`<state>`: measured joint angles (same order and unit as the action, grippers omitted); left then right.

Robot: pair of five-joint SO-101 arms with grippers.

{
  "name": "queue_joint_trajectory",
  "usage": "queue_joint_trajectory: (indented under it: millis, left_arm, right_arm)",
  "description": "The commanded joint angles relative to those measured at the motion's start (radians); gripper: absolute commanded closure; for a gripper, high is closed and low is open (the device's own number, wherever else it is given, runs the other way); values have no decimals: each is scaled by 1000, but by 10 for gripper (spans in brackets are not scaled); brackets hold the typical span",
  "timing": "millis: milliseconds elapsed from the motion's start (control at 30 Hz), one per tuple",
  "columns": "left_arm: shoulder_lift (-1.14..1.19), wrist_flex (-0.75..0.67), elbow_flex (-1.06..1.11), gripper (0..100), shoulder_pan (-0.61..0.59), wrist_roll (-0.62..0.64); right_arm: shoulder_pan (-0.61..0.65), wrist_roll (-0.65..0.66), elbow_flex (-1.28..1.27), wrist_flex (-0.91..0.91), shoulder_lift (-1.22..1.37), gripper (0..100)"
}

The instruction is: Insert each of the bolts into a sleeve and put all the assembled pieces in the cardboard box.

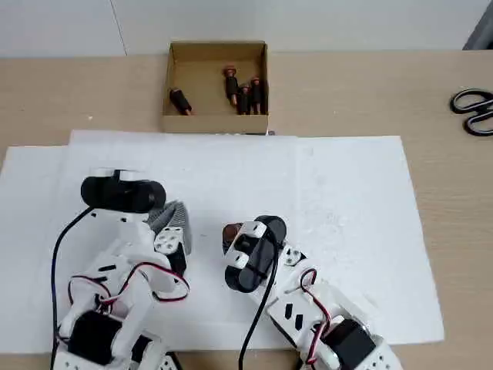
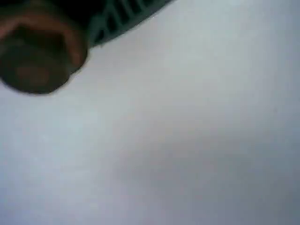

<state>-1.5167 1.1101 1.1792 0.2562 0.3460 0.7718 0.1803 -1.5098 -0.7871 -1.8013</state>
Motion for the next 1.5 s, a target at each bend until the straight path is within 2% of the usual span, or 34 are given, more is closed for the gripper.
queue_joint_trajectory:
  millis: [0,167,300,500,633,733,933,1033,1200,1333,1467]
  left_arm:
    - [-9,-9,97,994,-32,-6]
    - [-9,-61,274,994,-64,-40]
    - [-9,-190,389,994,-150,-126]
    - [-9,-242,398,994,-227,-259]
    - [-9,-244,398,994,-250,-279]
    - [-9,-244,398,994,-252,-279]
    - [-9,-241,398,994,-253,-279]
    - [-9,-236,398,994,-302,-264]
    - [-9,-242,398,994,-379,-180]
    - [-9,-238,398,994,-379,-178]
    - [-9,-238,398,994,-385,-178]
  right_arm:
    - [-13,-29,-25,25,-12,996]
    - [-131,-68,-48,41,-12,996]
    - [-263,-72,-55,90,-12,996]
    - [-375,-74,-55,94,-12,996]
    - [-449,-74,-52,94,-12,996]
    - [-470,-83,-54,88,-13,996]
    - [-469,-232,-5,96,-10,996]
    - [-470,-272,37,88,-8,996]
    - [-470,-275,89,87,-5,996]
    - [-469,-273,149,61,39,996]
    - [-466,-281,256,79,191,996]
